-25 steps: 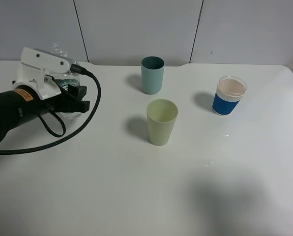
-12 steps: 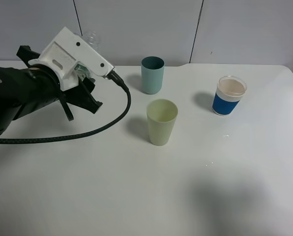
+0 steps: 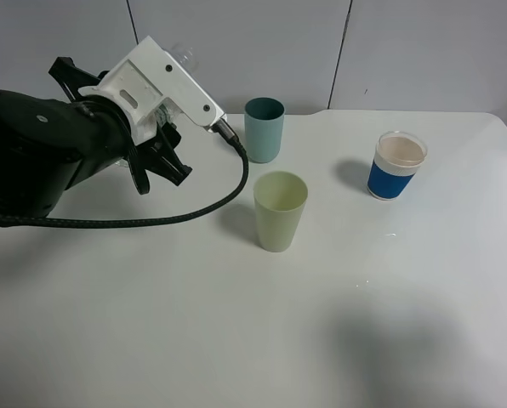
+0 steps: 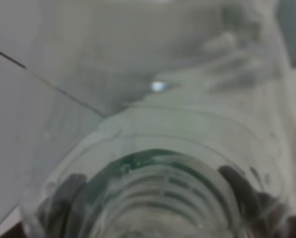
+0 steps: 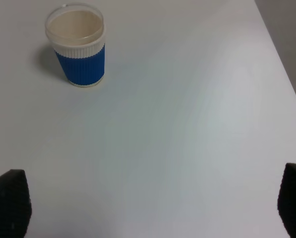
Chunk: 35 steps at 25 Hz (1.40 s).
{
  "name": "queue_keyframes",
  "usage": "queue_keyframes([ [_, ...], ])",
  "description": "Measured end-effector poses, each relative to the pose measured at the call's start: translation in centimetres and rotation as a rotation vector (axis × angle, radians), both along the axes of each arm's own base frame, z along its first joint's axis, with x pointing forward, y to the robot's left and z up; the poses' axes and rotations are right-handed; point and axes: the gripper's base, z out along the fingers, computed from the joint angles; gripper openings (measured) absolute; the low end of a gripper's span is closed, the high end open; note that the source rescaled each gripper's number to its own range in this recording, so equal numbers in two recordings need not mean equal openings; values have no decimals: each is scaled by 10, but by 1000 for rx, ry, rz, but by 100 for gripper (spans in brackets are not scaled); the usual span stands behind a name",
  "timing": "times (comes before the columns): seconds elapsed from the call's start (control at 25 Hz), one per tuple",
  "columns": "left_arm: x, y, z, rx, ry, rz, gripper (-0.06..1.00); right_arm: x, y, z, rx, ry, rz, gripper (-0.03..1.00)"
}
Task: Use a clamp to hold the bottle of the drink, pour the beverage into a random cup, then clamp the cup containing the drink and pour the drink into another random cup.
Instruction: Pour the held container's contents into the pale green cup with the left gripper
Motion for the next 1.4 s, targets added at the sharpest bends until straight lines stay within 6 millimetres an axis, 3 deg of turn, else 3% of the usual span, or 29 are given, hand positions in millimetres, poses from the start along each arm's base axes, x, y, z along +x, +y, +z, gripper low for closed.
queue_keyframes([
  [0.36, 12, -10, -15, 159, 21, 24, 7, 0, 0, 0, 0, 0, 0, 100],
  [0.52, 13, -30, -18, 307, 4, -17, 7, 0, 0, 0, 0, 0, 0, 100],
  [0.64, 14, -33, -21, 335, 5, -23, 7, 0, 0, 0, 0, 0, 0, 100],
  [0.88, 17, -43, -34, 417, 19, -42, 7, 0, 0, 0, 0, 0, 0, 100],
  [0.92, 15, -52, -43, 472, 22, -67, 7, 0, 0, 0, 0, 0, 0, 100],
  [1.4, 13, -60, -58, 594, 26, -119, 7, 0, -2, 0, 10, -2, -36, 100],
])
